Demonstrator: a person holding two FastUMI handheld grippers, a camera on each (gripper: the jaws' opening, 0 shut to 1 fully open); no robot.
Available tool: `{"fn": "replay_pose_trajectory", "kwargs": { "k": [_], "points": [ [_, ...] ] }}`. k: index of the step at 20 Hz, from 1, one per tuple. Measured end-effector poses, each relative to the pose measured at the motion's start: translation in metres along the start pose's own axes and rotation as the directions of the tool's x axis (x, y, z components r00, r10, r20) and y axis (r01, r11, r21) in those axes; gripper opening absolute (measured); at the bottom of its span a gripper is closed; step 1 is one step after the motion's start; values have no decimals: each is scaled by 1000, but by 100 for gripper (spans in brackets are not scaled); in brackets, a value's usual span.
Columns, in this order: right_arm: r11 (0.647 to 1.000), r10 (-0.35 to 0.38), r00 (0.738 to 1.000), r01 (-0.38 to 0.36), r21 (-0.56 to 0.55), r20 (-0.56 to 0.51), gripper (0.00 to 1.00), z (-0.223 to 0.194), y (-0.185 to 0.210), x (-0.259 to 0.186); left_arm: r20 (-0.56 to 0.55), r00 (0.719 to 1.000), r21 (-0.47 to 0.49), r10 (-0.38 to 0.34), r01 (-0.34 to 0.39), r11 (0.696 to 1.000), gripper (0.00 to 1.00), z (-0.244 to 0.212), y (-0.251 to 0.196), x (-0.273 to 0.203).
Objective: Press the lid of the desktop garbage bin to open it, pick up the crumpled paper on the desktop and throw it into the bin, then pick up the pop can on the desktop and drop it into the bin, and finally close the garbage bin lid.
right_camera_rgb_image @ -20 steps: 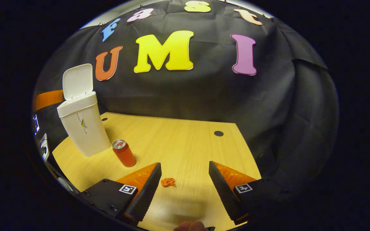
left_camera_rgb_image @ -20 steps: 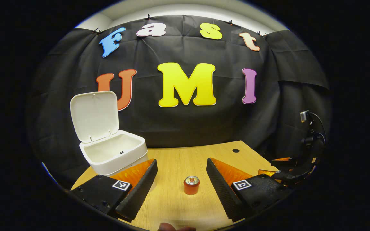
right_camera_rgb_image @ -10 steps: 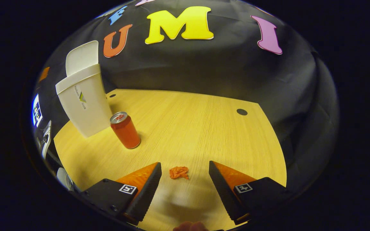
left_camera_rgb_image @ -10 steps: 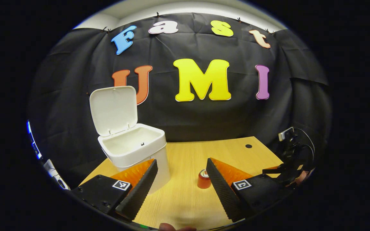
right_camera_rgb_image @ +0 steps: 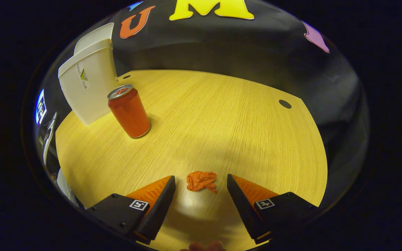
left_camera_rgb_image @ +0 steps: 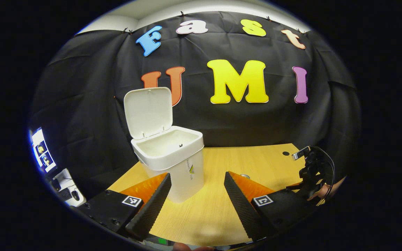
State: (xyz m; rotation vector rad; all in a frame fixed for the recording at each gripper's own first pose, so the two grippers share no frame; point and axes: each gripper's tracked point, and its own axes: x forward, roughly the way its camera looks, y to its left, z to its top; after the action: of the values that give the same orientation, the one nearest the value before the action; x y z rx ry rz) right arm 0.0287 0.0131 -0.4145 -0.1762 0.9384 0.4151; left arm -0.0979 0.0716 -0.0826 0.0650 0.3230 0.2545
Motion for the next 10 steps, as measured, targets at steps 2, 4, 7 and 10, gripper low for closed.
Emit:
{"fn": "replay_pose_trajectory", "kwargs": {
  "k": [2,4,7,10],
  "points": [
    [1000,5,1000,-5,2,-5,95,1,1,2,-6,1000,-7,28,-28,1000,100,-3,8,-4],
    [1000,13,1000,-13,5,-18,95,0,6,7,2,999,-10,49,-49,999,99,0,13,-8],
    [1000,11,999,-10,11,-47,81,-5,5,10,7,998,-7,60,-59,998,100,3,15,-7],
    [999,13,999,-11,35,-53,77,-5,6,12,12,999,1,52,-52,999,100,7,13,-6]
  ]
}}
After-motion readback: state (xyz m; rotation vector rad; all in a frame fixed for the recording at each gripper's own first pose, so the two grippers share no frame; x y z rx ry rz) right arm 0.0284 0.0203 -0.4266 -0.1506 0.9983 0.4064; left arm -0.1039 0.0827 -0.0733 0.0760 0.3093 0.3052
